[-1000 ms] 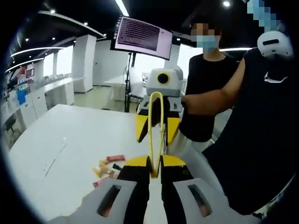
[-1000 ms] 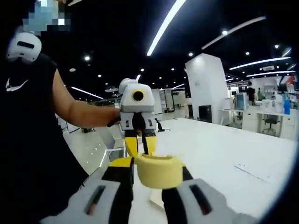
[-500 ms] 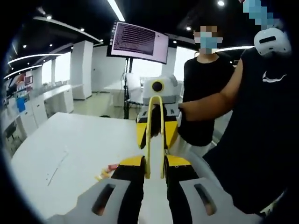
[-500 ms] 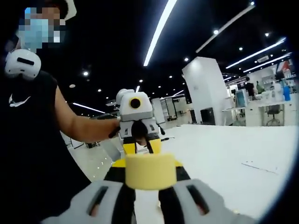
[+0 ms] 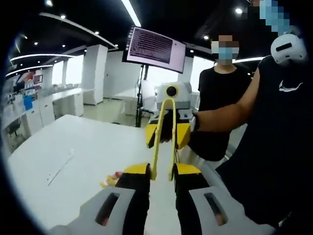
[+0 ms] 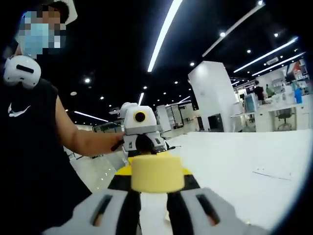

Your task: Place the target food into the container with the food tongs after gripping and lifting it, then release it inside without dropping or visibly crushing the food.

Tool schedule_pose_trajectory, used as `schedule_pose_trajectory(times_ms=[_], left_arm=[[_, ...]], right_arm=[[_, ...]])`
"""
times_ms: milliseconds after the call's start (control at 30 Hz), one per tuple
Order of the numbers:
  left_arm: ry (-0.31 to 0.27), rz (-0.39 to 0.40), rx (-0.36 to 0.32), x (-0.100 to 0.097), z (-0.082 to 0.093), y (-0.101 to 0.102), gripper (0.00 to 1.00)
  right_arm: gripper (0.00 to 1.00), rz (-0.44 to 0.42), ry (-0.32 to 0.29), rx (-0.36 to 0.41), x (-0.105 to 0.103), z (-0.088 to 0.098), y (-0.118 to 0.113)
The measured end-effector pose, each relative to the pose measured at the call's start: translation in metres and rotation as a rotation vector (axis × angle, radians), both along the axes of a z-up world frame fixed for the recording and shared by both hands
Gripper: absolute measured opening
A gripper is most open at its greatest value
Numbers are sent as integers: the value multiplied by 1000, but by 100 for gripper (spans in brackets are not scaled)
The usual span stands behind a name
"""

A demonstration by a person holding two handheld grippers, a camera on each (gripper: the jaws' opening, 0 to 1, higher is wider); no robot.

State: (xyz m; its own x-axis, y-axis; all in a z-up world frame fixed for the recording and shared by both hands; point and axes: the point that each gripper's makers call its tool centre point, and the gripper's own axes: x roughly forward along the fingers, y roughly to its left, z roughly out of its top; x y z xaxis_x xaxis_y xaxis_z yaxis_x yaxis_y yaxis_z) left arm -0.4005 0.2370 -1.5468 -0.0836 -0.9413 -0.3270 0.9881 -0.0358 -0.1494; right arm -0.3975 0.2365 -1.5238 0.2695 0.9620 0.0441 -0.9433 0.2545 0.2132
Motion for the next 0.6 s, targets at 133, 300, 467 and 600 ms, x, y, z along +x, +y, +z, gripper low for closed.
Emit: schedule_pose_trajectory(times_ms=[133, 300, 467, 600], left_arm=[[-24, -18, 6, -5, 3, -1, 2], [-27, -28, -19, -6, 12, -2, 1], [-40, -50, -2, -10, 13, -8, 1], [-39, -69, 3, -13, 16, -9, 1]], right_arm=[[16, 21, 2, -7, -3, 2, 0], [19, 46, -3, -9, -6, 7, 7], [22, 58, 6, -11, -8, 7, 13], [22, 72, 10, 0, -11, 10, 14]])
